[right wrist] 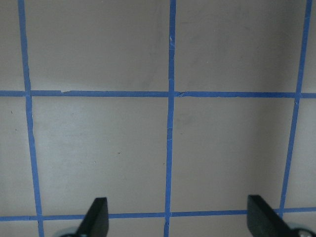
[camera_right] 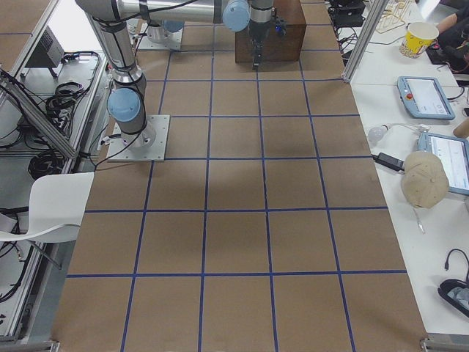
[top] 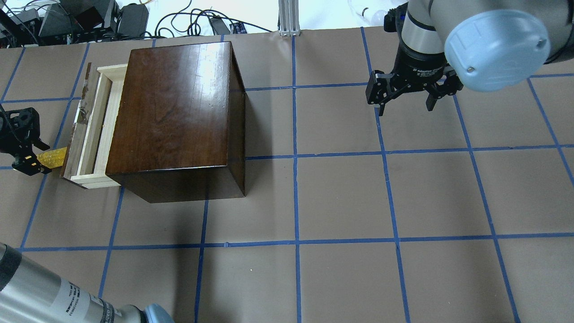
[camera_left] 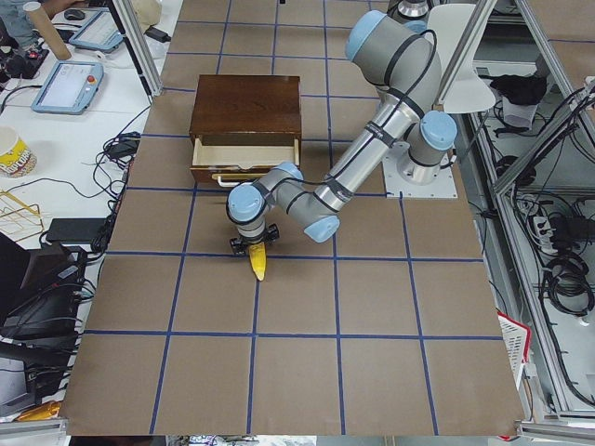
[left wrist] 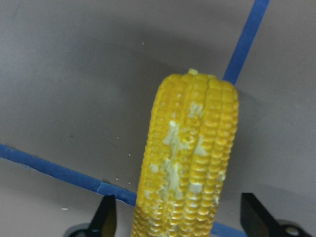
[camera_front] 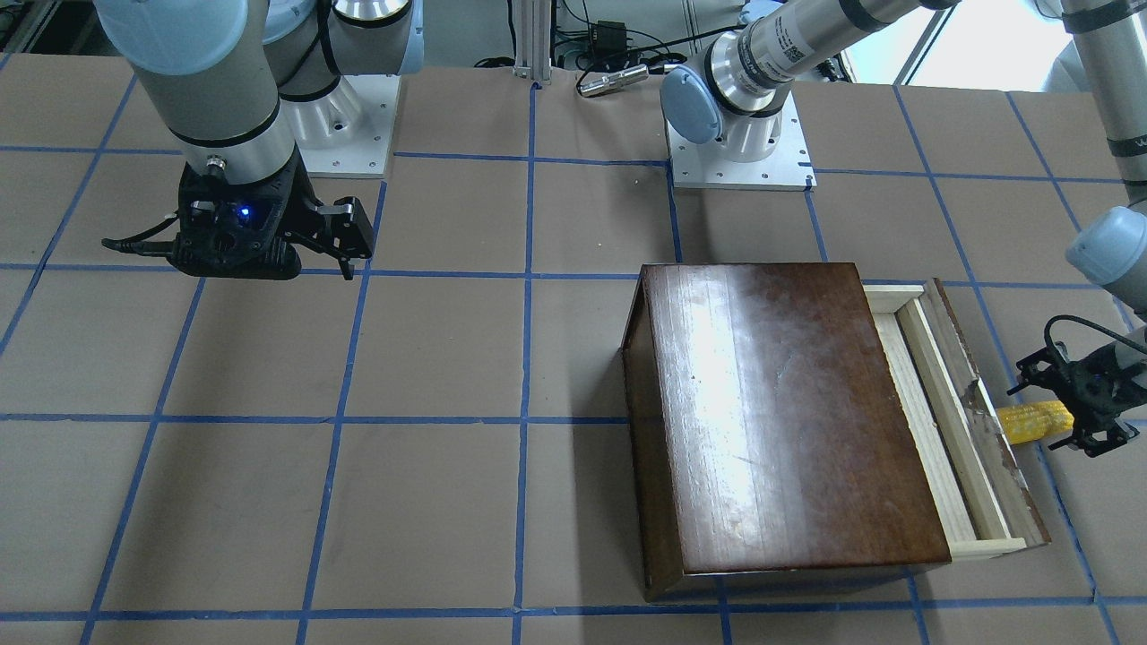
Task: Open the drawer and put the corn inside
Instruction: 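Lower the left gripper and grasp the yellow corn cob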
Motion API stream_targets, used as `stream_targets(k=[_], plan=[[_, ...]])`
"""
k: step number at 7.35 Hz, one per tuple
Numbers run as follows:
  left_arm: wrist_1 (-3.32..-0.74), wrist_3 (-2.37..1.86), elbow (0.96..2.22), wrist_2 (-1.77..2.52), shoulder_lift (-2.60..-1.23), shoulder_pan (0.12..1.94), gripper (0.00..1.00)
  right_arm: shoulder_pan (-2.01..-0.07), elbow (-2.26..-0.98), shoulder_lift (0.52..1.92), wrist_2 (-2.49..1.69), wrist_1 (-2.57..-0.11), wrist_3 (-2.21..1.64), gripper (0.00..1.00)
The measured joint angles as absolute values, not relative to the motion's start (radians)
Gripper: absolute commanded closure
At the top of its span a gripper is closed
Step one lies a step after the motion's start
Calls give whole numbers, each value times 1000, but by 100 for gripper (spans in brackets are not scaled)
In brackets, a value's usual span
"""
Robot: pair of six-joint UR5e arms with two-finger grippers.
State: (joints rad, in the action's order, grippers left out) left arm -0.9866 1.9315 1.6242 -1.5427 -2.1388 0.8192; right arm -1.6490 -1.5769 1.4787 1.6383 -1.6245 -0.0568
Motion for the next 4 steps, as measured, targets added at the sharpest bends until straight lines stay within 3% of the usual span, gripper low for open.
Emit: stream_targets(k=[1, 4], plan=[[-978, 1933, 1624, -1543, -2139, 819, 98, -1649, -1577, 1479, 1638, -1624, -57, 0], [-957, 1934, 1621, -1548, -2137, 819, 100, -1649, -1577, 1479, 1638, -1624, -57, 0]])
